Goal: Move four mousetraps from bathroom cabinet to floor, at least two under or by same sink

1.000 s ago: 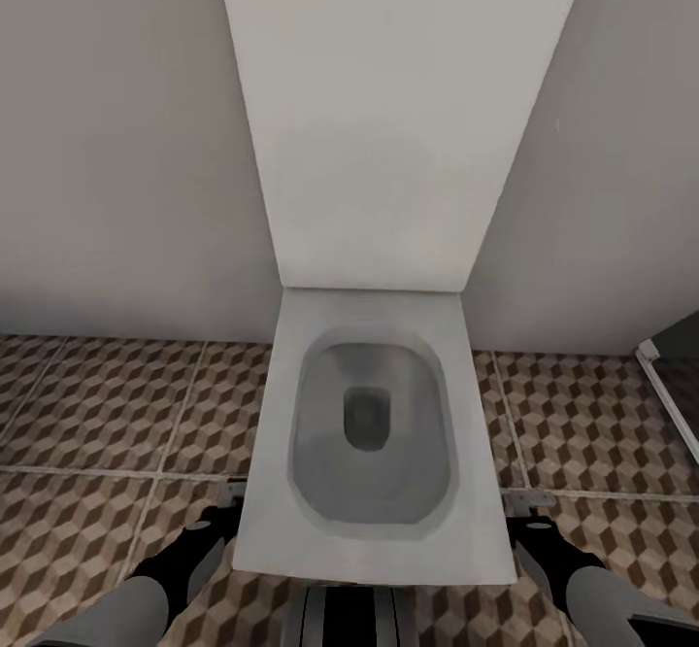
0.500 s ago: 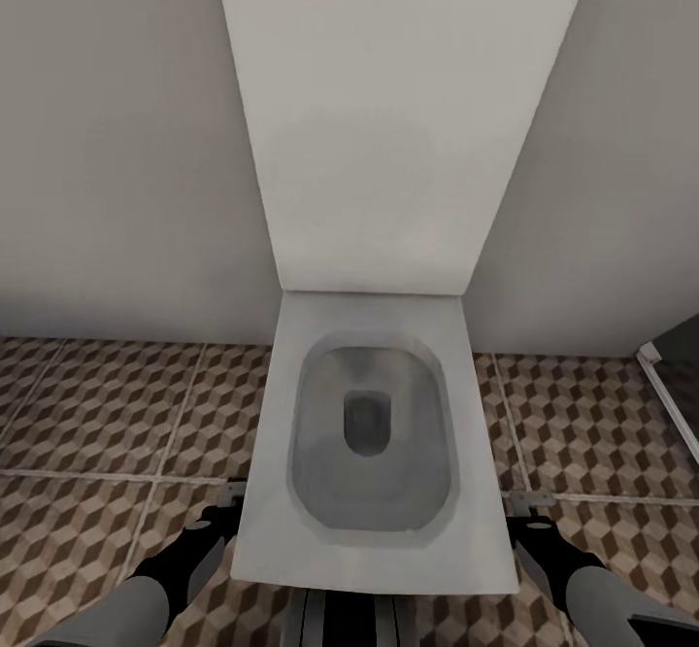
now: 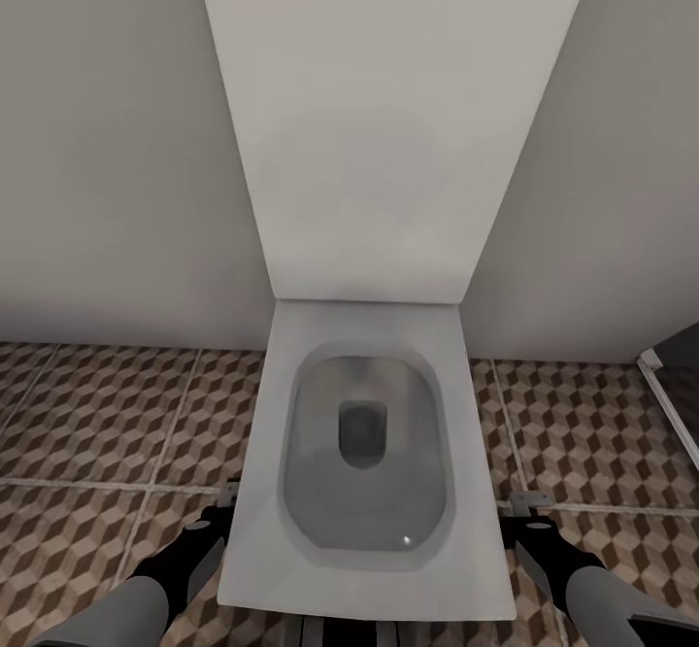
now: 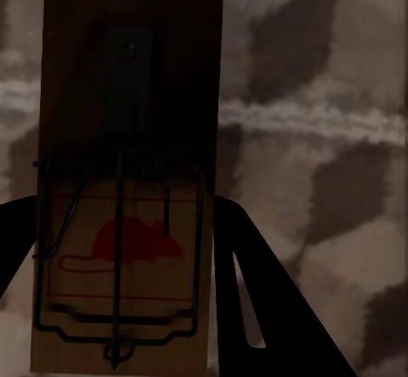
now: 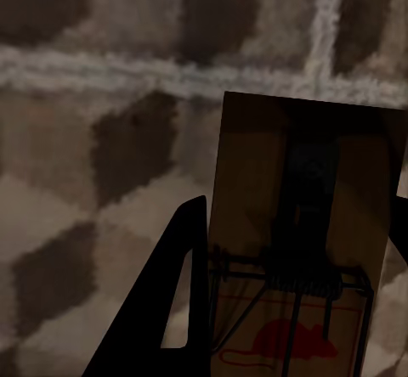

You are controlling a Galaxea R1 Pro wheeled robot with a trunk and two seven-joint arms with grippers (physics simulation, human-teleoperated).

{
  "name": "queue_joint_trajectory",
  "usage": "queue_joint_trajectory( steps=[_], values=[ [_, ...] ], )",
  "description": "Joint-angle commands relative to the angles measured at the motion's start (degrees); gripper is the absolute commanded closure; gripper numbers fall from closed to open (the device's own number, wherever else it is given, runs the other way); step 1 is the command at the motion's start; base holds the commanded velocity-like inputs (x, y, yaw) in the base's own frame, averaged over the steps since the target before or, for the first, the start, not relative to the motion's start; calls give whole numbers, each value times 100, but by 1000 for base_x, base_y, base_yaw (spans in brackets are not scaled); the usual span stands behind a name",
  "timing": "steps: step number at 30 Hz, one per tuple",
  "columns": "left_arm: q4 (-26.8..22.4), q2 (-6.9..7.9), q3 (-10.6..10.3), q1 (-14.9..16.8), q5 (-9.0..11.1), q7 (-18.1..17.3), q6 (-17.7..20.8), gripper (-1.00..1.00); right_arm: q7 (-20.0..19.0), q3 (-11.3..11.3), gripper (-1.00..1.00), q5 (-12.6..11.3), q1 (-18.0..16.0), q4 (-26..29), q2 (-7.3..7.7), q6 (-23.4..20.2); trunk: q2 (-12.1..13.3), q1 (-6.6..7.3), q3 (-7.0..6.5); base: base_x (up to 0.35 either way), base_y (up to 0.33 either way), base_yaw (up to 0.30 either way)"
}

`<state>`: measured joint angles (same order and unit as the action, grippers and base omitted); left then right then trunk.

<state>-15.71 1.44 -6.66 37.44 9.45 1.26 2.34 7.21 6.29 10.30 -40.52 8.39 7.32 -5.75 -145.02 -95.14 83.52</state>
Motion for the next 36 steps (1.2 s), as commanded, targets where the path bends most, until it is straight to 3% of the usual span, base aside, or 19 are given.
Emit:
queue_joint_trajectory(
  steps=[1,36],
  values=[
    [-11,5,-47,0,41,16,24,100,-1,46,100,51,0,10,-3,-31,-1,1,3,11,-6,0],
    [39,45,-28,0,66,5,-13,100,-6,30,100,68,0,7,-8,-24,-1,1,3,1,-23,0]
  ],
)
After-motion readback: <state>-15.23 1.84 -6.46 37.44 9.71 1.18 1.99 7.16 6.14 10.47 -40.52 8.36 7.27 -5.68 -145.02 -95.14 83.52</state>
